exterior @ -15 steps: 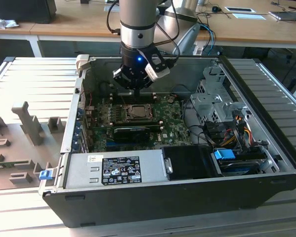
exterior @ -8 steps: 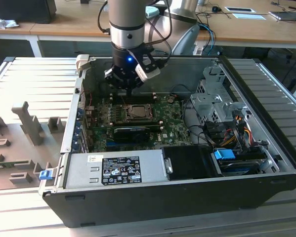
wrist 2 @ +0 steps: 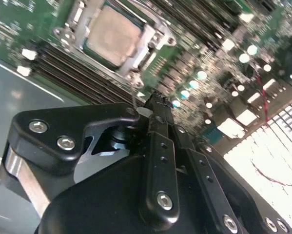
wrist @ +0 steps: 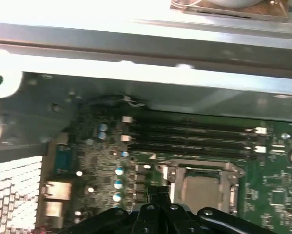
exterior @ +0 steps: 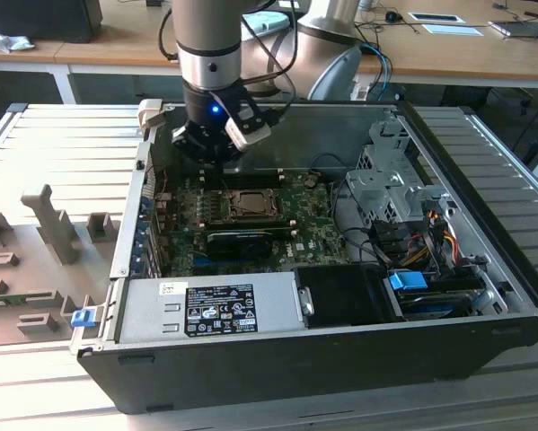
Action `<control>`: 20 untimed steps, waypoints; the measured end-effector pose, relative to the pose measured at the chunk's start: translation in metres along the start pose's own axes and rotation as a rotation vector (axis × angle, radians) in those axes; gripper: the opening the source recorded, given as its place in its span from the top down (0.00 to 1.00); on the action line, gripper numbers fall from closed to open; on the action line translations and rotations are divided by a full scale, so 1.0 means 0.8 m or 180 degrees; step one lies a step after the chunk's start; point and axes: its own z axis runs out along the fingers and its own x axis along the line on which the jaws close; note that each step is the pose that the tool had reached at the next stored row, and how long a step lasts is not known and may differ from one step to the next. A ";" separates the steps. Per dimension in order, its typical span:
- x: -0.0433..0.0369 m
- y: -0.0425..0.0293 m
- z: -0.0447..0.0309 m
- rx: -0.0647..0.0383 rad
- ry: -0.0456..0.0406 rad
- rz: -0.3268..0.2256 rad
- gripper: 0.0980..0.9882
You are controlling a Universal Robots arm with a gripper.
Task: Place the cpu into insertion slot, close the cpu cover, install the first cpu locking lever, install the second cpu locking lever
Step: 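Install the first cpu locking lever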
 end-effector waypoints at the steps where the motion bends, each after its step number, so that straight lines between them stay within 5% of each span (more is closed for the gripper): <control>1: 0.004 0.0003 -0.0001 -0.0002 0.0000 0.0001 0.99; 5: 0.013 0.0048 0.0001 -0.0006 -0.0001 0.0000 0.99; 12: 0.014 0.0286 0.0021 -0.0006 -0.0001 0.0000 0.99; 20: 0.007 0.0283 0.0025 -0.0007 -0.0001 0.0000 0.99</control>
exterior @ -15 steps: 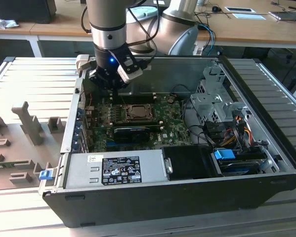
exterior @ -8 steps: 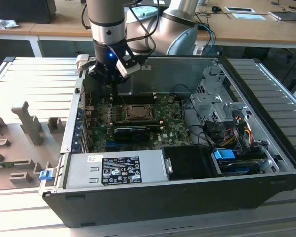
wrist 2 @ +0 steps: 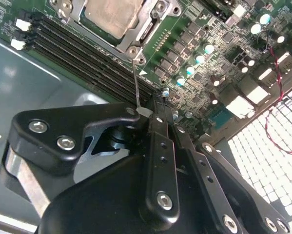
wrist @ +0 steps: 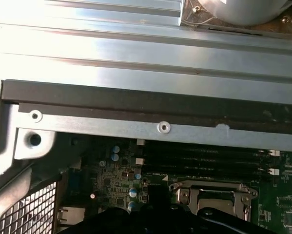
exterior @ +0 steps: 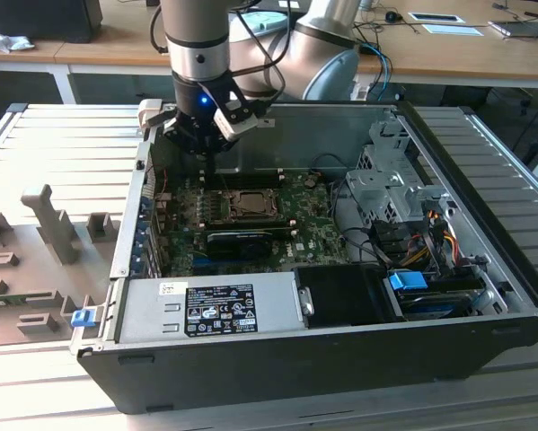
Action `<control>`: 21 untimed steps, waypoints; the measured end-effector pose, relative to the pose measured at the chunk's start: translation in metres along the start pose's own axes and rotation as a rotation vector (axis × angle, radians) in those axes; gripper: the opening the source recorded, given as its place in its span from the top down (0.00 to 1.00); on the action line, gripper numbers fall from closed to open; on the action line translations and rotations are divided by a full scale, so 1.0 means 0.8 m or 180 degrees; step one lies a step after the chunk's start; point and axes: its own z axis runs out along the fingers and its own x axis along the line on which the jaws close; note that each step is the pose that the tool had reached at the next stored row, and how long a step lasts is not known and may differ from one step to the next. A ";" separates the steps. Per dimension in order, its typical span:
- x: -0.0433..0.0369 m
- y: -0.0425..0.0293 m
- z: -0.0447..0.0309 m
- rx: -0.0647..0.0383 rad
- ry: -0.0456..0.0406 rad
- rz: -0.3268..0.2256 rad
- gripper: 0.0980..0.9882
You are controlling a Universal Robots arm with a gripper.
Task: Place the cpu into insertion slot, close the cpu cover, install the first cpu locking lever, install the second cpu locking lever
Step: 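Install the first cpu locking lever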
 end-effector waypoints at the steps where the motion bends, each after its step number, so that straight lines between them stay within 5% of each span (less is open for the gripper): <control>1: -0.002 -0.0002 0.0001 0.0000 0.0000 0.0000 0.99; 12: -0.016 -0.0013 0.0010 0.0000 0.0000 0.0000 0.99; 21: -0.044 -0.0037 0.0038 0.0000 0.0000 -0.0001 0.99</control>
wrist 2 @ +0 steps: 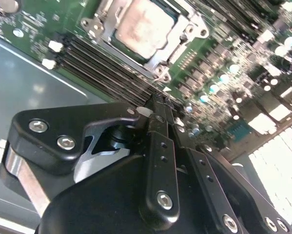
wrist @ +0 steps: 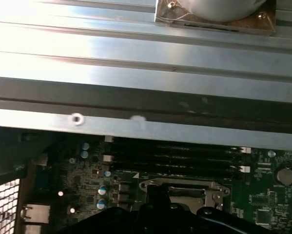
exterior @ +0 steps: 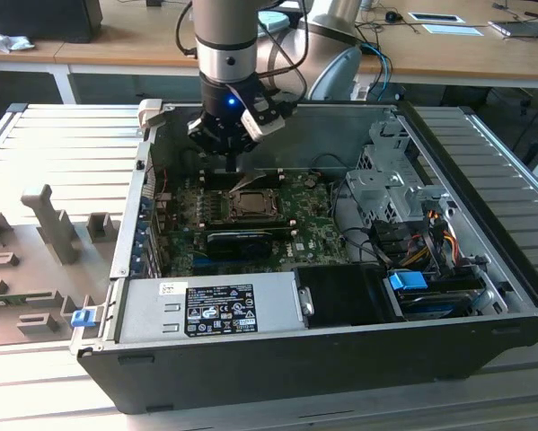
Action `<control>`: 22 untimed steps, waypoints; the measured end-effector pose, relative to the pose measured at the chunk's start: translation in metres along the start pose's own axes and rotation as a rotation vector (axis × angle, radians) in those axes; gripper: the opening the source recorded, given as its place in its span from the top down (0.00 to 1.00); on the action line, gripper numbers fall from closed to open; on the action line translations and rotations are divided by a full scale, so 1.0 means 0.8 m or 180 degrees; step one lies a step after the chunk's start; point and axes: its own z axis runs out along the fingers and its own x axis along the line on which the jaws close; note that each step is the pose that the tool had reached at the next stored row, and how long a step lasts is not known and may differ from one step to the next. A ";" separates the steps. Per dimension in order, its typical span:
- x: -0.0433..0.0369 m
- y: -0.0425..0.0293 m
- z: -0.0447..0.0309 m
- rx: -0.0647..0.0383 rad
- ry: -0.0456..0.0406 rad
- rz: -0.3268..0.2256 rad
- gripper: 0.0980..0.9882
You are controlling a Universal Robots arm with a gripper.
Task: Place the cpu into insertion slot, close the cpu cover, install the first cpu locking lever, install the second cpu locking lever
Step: 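Install the first cpu locking lever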
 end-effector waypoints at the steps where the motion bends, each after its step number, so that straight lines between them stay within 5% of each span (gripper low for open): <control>1: -0.002 -0.0002 0.0004 0.0000 0.0000 0.0001 0.99; 5: -0.010 -0.0010 0.0017 0.0000 0.0000 0.0000 0.99; 22: -0.015 -0.0017 0.0032 -0.0019 -0.0002 0.0001 0.99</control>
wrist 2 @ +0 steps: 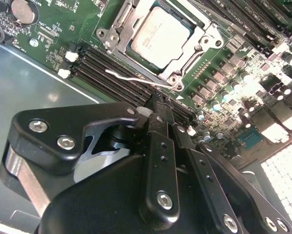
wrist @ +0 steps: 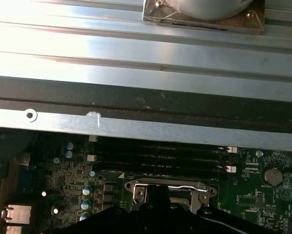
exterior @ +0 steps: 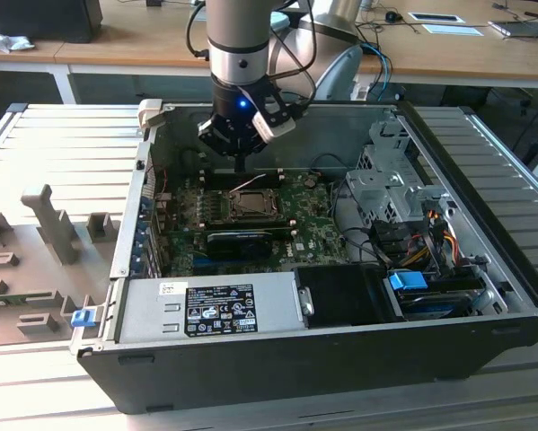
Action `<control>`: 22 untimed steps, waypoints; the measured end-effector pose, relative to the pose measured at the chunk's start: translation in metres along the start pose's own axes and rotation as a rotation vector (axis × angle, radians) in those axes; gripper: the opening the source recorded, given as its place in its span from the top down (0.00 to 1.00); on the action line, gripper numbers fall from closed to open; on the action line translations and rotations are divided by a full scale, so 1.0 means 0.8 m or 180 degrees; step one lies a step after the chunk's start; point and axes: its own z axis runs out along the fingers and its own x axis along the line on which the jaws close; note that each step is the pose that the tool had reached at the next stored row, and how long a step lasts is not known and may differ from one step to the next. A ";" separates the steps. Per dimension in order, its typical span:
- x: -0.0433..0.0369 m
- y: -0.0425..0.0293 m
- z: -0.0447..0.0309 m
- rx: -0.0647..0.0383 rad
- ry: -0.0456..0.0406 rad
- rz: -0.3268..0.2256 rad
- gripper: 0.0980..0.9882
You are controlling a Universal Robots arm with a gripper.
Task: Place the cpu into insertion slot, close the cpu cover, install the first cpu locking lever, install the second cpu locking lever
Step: 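Install the first cpu locking lever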
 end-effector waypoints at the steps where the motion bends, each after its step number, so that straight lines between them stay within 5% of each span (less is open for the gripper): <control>1: -0.001 0.0000 0.0001 -0.0007 -0.0001 0.0000 0.99; 2: -0.001 -0.0001 0.0002 -0.0017 -0.0001 0.0001 0.99; 4: -0.002 -0.0014 0.0013 -0.0108 -0.0008 0.0003 0.99; 5: -0.002 -0.0018 0.0026 -0.0115 -0.0010 0.0004 0.99; 22: -0.003 -0.0036 0.0087 -0.0115 -0.0009 0.0004 0.99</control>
